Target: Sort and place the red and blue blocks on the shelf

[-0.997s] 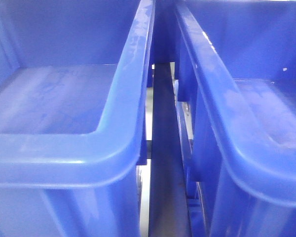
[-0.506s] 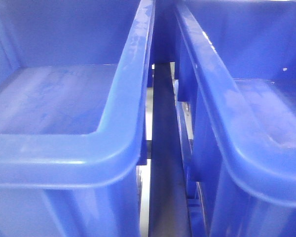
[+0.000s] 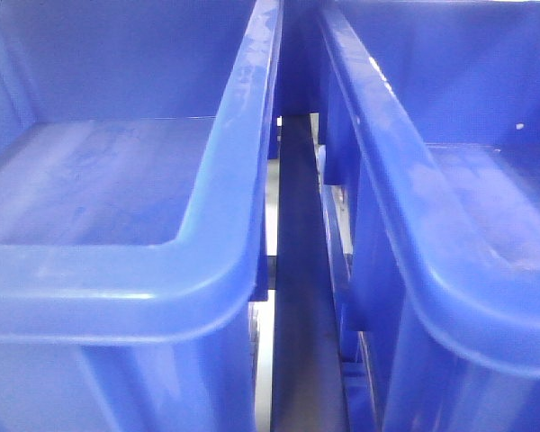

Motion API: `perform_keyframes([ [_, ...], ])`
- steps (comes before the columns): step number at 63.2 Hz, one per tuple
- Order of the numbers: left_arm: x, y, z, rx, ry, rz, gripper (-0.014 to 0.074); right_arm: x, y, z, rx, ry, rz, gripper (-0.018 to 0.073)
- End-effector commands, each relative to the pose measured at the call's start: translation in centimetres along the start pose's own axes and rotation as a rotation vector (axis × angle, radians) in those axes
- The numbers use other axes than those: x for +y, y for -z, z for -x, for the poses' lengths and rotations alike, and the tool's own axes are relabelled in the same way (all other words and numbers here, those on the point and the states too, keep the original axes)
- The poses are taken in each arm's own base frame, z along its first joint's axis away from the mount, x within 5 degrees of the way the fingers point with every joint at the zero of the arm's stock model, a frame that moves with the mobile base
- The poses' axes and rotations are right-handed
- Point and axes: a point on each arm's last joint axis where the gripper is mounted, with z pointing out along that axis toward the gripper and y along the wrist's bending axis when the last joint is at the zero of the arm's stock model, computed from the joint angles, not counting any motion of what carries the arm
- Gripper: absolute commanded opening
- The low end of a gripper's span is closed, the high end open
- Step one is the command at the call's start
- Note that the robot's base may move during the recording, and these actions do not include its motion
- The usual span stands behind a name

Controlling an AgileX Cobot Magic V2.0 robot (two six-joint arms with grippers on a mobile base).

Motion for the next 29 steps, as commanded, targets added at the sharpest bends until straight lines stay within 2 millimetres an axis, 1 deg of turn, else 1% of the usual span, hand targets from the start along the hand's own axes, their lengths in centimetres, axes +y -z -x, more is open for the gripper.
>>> perform_keyframes([
  [1, 0.04, 0.15, -0.07, -0.069, 0.012, -0.001, 0.0125, 0.01, 0.20, 1.23, -0.105, 0.013, -0.002, 0.0058],
  [29, 0.04, 0.15, -0.07, -0.069, 0.012, -0.001, 0.0125, 0.01, 0.20, 1.23, -0.105, 0.013, -0.002, 0.0058],
])
